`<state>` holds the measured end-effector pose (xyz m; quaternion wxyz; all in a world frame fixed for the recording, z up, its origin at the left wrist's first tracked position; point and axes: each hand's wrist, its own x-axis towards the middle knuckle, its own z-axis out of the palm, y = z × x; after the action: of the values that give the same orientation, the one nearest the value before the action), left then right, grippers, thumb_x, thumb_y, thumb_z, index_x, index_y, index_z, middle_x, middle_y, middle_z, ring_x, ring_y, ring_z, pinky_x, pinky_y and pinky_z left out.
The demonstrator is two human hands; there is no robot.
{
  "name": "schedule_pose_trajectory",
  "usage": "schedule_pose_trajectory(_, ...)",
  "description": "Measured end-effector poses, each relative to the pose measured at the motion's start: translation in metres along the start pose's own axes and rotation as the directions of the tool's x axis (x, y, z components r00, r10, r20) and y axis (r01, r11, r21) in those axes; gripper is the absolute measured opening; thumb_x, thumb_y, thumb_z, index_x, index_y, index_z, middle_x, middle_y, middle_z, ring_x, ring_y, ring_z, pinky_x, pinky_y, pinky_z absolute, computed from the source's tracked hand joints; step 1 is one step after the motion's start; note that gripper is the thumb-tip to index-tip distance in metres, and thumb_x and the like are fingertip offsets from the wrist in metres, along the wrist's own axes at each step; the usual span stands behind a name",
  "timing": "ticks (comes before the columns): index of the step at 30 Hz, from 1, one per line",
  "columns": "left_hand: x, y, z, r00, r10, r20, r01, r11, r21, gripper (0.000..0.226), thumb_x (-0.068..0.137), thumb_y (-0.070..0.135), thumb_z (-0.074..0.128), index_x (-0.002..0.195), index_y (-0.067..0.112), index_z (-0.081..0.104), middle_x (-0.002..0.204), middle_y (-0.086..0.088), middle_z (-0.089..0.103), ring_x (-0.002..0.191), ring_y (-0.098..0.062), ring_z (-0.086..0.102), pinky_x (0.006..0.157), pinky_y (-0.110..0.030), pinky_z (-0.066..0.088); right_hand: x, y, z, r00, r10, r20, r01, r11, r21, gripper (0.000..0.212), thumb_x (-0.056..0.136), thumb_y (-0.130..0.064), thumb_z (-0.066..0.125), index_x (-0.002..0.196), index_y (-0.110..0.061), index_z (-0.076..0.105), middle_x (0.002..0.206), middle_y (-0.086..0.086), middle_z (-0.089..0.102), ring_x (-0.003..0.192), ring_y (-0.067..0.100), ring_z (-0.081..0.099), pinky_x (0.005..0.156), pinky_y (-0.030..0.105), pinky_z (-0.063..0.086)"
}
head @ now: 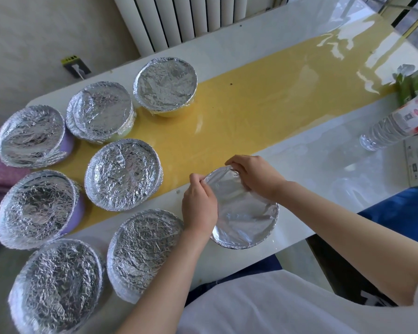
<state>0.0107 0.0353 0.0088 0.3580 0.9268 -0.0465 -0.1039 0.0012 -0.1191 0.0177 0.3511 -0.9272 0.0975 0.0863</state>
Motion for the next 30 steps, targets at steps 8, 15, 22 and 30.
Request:
schedule_pose_trajectory(8, 0.0, -0.007, 0.002, 0.999, 0.053, -0.005, -0.053, 0.984, -0.169, 0.028, 0.098, 0.009, 0.039, 0.113, 0.012, 0.062, 0.088, -0.012, 0.066, 0.075, -0.023, 0.056, 0.058, -0.018, 0.031, -0.002, 0.002, 0.0, 0.998, 0.015, -0.066, -0.012, 0.999, 0.045, 0.025, 0.098, -0.008, 0.043, 0.106, -0.006, 0.067, 0.065, -0.006, 0.049, 0.064, 0.016, 0.046, 0.069, 0.028, 0.039)
schedule_pose_trajectory(15, -0.001, -0.007, 0.003, 0.995, 0.067, -0.067, -0.077, 0.985, -0.152, 0.025, 0.097, 0.006, 0.042, 0.109, 0.006, 0.064, 0.09, -0.011, 0.069, 0.08, -0.025, 0.059, 0.062, -0.017, 0.031, 0.006, -0.001, 0.001, 0.996, -0.023, 0.082, 0.035, 0.987, -0.156, 0.033, 0.098, -0.01, 0.04, 0.125, -0.019, 0.057, 0.111, 0.009, 0.066, 0.097, 0.031, 0.061, 0.079, 0.039, 0.049)
schedule_pose_trajectory(22, -0.001, -0.008, 0.004, 0.995, 0.046, -0.09, -0.06, 0.986, -0.156, 0.027, 0.097, 0.007, 0.045, 0.114, 0.007, 0.065, 0.104, -0.013, 0.07, 0.097, -0.026, 0.063, 0.072, -0.01, 0.034, 0.012, 0.001, 0.004, 0.999, -0.034, 0.039, 0.039, 0.993, -0.112, 0.029, 0.095, -0.008, 0.043, 0.112, -0.014, 0.066, 0.1, 0.013, 0.07, 0.088, 0.033, 0.062, 0.076, 0.035, 0.046)
schedule_pose_trajectory(30, 0.0, -0.011, 0.007, 0.995, 0.06, -0.08, -0.071, 0.987, -0.143, 0.028, 0.096, 0.005, 0.042, 0.114, 0.007, 0.064, 0.102, -0.015, 0.07, 0.095, -0.03, 0.063, 0.071, -0.019, 0.037, 0.02, -0.01, -0.001, 0.978, -0.035, 0.205, 0.064, 0.988, -0.139, 0.033, 0.097, -0.009, 0.039, 0.118, -0.02, 0.062, 0.108, 0.007, 0.068, 0.096, 0.028, 0.061, 0.082, 0.035, 0.047)
